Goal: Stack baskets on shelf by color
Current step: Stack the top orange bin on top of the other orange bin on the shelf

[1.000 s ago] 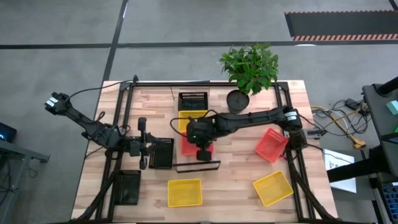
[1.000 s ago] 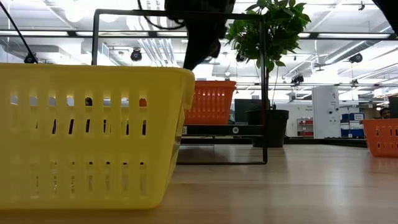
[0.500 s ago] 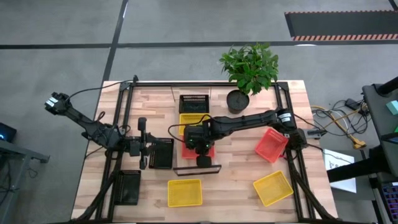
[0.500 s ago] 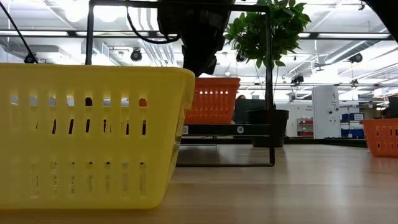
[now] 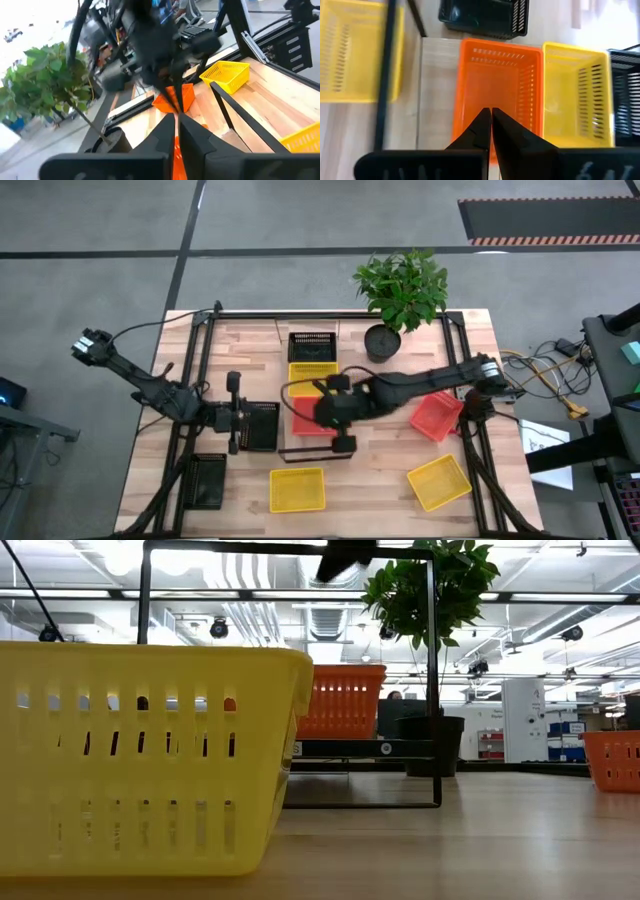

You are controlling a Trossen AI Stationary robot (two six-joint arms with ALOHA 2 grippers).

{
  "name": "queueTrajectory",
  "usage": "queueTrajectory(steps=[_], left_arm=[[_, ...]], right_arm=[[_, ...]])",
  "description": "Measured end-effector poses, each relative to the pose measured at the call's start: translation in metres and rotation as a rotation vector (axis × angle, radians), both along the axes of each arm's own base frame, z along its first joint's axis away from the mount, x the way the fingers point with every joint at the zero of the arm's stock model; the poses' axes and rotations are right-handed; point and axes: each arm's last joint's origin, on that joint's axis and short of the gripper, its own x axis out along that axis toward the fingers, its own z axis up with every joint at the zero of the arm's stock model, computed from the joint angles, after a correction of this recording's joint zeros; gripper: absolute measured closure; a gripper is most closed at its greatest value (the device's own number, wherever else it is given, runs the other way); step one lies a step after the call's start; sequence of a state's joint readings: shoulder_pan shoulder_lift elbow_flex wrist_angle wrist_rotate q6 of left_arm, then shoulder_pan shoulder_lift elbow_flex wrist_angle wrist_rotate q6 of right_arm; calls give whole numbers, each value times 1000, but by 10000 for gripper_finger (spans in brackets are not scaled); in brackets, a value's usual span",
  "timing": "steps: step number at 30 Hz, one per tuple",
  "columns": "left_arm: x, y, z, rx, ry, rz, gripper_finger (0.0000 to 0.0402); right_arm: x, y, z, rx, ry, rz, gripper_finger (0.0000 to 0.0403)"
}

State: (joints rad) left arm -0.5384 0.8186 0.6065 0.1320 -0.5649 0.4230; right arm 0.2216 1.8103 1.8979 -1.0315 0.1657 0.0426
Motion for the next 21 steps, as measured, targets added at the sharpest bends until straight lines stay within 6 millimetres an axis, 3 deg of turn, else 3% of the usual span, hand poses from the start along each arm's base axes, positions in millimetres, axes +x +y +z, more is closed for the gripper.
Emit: queueTrajectory(steps=[7,13,18,21], left_arm=[[24,4,5,-71,170,94,401],[46,7,8,-135,439,74,402],[66,17,17,-206,698,30,402],[76,21,18,-148,814,-33,401]], right_arm=[[-46,47,26,-77,-35,-13,394],[-92,73,42,5,-69,-33,394],[-123,85,42,-8,-125,-88,394],[-136,92,35,-53,-158,-107,394]])
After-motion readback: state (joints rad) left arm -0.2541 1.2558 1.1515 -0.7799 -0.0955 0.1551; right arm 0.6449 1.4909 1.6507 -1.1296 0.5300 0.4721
